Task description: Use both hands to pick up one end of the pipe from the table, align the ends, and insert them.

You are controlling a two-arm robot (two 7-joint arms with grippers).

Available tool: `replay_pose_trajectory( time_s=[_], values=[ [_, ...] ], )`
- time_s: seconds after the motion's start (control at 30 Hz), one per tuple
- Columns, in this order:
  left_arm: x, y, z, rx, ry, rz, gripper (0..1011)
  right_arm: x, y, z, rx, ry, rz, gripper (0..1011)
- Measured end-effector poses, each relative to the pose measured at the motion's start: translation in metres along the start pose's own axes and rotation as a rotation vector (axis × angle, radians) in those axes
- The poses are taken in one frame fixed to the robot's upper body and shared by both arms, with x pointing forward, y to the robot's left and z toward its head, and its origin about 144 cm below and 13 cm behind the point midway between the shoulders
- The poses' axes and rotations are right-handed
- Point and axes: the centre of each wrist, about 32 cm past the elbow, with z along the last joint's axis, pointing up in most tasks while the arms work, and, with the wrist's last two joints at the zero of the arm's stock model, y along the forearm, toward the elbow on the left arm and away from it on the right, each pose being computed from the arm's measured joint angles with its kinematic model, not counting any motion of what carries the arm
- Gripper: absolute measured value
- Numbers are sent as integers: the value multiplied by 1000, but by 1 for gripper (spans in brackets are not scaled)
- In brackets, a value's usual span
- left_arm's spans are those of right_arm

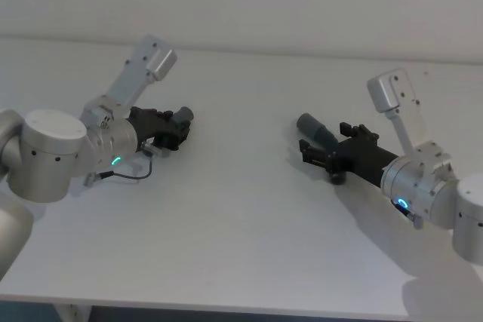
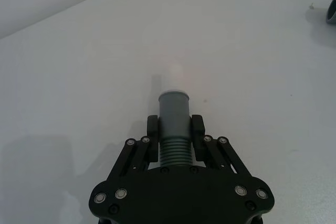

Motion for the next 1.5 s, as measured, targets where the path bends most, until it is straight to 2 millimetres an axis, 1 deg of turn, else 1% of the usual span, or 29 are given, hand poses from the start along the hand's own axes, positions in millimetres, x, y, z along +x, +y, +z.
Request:
replay_pose_trajectory(
  time_s=[0.73, 1.0, 1.07, 1.13, 1.2, 1.23, 1.3, 1.4, 1.43, 1.47, 1.5],
  values=[
    [0, 0, 0, 0, 0, 0, 356, -2, 4, 1, -31, 27, 17, 996],
    [0, 0, 0, 0, 0, 0, 356, -2, 4, 1, -35, 29, 20, 838],
    [0, 0, 0, 0, 0, 0, 356, -2, 5, 1, -35, 29, 21, 746],
    [0, 0, 0, 0, 0, 0, 356, -2, 5, 1, -36, 29, 21, 713],
    [0, 0, 0, 0, 0, 0, 356, -2, 5, 1, -36, 30, 21, 630],
    [0, 0, 0, 0, 0, 0, 356, -2, 5, 1, -36, 30, 21, 614],
    [0, 0, 0, 0, 0, 0, 356, -2, 5, 1, -37, 30, 22, 533],
    [0, 0, 0, 0, 0, 0, 356, -2, 5, 1, -37, 31, 22, 473],
    [0, 0, 0, 0, 0, 0, 356, -2, 5, 1, -38, 31, 22, 410],
    [0, 0, 0, 0, 0, 0, 356, -2, 5, 1, -38, 31, 22, 392],
    [0, 0, 0, 0, 0, 0, 356, -2, 5, 1, -38, 31, 22, 351]
  ],
)
